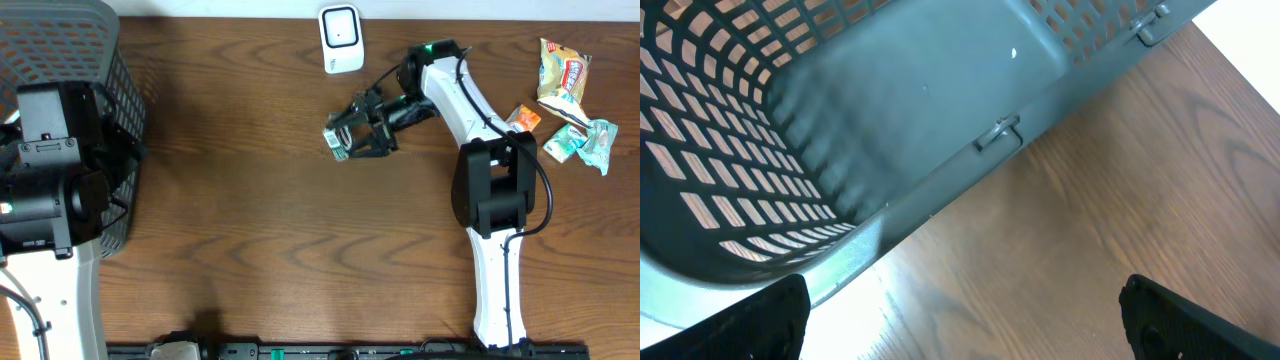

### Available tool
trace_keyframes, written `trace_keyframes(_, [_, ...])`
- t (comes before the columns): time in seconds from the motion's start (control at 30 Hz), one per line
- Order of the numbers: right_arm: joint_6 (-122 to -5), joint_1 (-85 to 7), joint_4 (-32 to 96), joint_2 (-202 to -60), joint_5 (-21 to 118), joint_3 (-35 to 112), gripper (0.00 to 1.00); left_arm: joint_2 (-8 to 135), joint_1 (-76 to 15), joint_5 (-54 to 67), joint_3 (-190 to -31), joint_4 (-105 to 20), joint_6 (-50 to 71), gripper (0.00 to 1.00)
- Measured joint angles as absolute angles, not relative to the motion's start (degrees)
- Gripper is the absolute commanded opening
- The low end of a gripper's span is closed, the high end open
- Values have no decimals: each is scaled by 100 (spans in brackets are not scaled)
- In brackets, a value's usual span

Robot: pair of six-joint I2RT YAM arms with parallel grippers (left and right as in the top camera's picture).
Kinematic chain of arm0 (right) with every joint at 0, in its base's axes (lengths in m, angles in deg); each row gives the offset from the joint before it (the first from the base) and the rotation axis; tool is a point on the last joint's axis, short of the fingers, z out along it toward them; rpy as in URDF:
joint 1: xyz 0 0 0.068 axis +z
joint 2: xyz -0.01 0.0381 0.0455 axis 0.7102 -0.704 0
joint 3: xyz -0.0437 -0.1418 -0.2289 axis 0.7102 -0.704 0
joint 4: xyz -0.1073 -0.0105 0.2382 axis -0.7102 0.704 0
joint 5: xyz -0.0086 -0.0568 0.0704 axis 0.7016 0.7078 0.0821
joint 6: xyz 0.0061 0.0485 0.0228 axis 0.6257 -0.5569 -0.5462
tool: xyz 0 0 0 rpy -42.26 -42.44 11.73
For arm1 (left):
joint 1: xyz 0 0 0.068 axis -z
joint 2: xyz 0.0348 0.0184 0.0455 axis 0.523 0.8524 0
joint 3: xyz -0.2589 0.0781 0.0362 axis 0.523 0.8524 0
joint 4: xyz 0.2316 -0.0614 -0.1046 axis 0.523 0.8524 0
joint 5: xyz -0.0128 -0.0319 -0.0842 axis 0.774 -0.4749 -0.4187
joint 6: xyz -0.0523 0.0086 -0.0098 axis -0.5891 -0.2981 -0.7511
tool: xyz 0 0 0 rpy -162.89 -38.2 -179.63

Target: Scan the item barcode

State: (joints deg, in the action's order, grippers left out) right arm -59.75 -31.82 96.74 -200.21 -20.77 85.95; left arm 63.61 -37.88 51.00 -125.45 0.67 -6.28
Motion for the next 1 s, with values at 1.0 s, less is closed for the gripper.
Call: trace_keyframes(1.0, [-6165,-4240,9657,-20021,-3071,8595,57,6361,-3788,5100,-12545,65,-628,98])
